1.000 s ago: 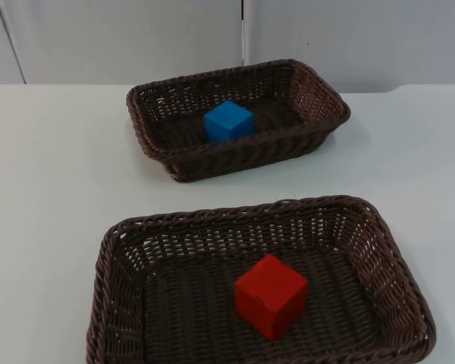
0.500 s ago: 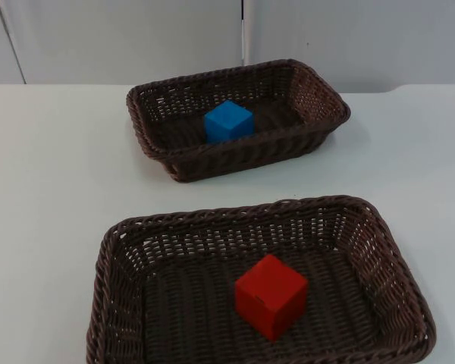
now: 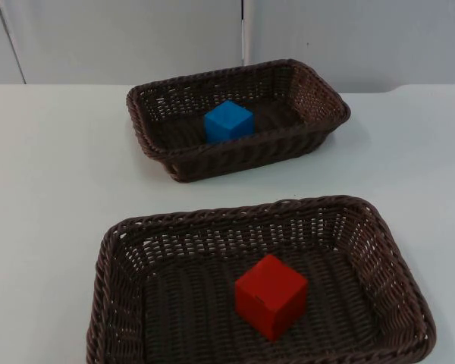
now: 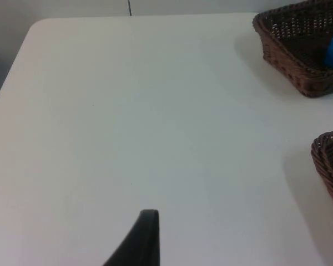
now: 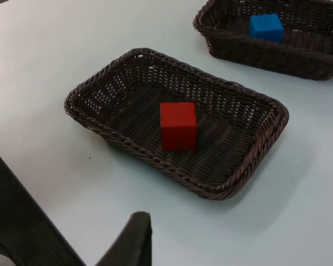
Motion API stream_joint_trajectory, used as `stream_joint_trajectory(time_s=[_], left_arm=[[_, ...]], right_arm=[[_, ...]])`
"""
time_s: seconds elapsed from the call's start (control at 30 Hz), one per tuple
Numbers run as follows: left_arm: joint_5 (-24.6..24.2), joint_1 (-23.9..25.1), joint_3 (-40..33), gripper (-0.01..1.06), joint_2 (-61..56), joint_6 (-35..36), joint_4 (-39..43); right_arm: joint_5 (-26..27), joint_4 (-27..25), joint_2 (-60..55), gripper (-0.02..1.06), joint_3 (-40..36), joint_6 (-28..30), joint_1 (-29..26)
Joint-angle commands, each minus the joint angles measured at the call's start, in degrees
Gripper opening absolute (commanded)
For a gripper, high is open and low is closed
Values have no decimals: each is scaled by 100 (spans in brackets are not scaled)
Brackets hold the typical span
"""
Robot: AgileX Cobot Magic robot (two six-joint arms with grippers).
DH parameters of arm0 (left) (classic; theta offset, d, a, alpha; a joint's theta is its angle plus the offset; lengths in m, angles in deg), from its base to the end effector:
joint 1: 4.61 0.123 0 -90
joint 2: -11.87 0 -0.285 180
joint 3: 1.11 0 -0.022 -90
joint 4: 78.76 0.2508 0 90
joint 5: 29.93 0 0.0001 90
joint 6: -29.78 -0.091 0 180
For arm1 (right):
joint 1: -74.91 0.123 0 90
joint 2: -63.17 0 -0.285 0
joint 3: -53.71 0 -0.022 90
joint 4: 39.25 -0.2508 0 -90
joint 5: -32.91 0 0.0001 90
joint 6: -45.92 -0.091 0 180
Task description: Pick up one cube with the left hand and place it into the upper basket. Pick up one cube with the right hand and place it into the lower basket.
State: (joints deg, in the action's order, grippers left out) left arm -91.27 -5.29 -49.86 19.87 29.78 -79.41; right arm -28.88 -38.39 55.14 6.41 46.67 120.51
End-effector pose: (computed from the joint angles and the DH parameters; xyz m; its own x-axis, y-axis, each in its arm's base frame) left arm -0.0043 -0.0009 0.2756 -0.4709 0.0001 -0.8822 0.0181 0.9998 -0.0095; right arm -0.0044 -0.0062 0.2820 -0.3046 -0.3399 -0.8898 -0.7125 0.7013 -0.0240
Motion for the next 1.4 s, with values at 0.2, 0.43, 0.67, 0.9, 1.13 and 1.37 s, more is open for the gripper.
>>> stream_joint_trajectory(time_s=[0.2, 0.43, 0.67, 0.9, 1.13, 1.37], left_arm=[[-25, 15, -24, 105, -21, 0, 1], [-25, 15, -24, 105, -21, 0, 1], [-25, 15, -24, 105, -21, 0, 1], [-25, 15, -24, 105, -21, 0, 1], [-25, 15, -24, 105, -21, 0, 1], [-25, 15, -24, 105, -21, 0, 1]], right_arm=[[0, -1, 24, 105, -38, -3, 17], [0, -1, 24, 105, -38, -3, 17], [0, -1, 24, 105, -38, -3, -13], [0, -1, 24, 105, -38, -3, -778], [0, -1, 24, 105, -38, -3, -1842], [0, -1, 24, 105, -38, -3, -2772]])
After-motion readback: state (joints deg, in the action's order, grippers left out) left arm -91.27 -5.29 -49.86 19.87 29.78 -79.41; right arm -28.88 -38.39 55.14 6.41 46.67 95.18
